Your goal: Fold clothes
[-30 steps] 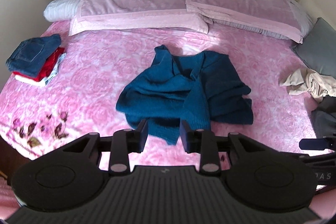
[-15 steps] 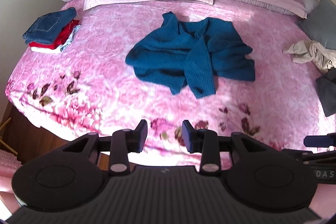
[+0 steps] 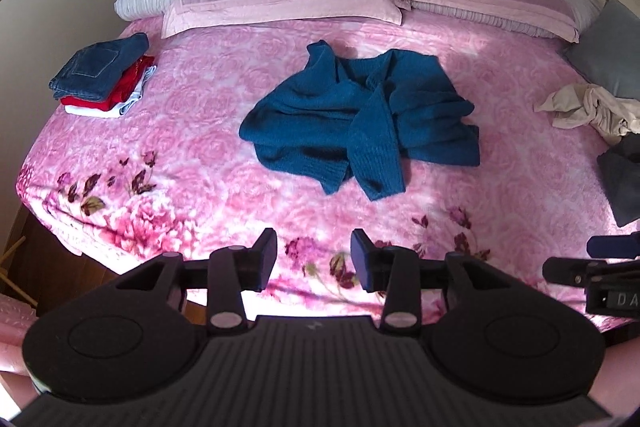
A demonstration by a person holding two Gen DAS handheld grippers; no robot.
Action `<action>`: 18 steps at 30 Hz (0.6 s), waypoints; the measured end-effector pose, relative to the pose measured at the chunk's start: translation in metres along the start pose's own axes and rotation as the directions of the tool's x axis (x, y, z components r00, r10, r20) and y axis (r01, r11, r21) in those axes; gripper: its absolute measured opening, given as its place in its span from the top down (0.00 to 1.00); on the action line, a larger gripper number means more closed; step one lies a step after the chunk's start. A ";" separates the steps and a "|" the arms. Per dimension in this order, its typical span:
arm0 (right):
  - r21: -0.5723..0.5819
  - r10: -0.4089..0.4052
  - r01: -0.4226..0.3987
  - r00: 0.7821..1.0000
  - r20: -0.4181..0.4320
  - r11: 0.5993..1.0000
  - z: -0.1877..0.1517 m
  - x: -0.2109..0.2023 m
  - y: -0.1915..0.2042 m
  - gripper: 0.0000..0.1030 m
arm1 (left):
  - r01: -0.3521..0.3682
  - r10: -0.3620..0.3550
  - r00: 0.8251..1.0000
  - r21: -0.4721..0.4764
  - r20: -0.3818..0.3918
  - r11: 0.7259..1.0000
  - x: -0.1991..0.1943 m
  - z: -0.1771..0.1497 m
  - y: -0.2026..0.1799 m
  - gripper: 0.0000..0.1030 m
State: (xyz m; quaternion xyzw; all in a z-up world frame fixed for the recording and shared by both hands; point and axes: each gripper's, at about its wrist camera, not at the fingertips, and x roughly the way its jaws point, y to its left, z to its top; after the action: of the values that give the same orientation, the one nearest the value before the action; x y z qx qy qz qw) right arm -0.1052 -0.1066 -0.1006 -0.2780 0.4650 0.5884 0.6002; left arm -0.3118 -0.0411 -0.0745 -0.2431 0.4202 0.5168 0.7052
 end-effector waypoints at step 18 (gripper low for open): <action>0.185 -0.084 0.066 0.993 0.088 0.981 0.119 0.085 0.008 0.36 | 0.084 -0.082 0.996 0.038 -0.045 0.996 0.128 0.131 0.093 0.63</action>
State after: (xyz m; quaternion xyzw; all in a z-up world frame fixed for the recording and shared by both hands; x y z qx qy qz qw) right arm -0.0958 0.0370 -0.1248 -0.2113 0.4769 0.5330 0.6662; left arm -0.3393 0.1599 -0.1044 -0.2571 0.4351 0.4733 0.7215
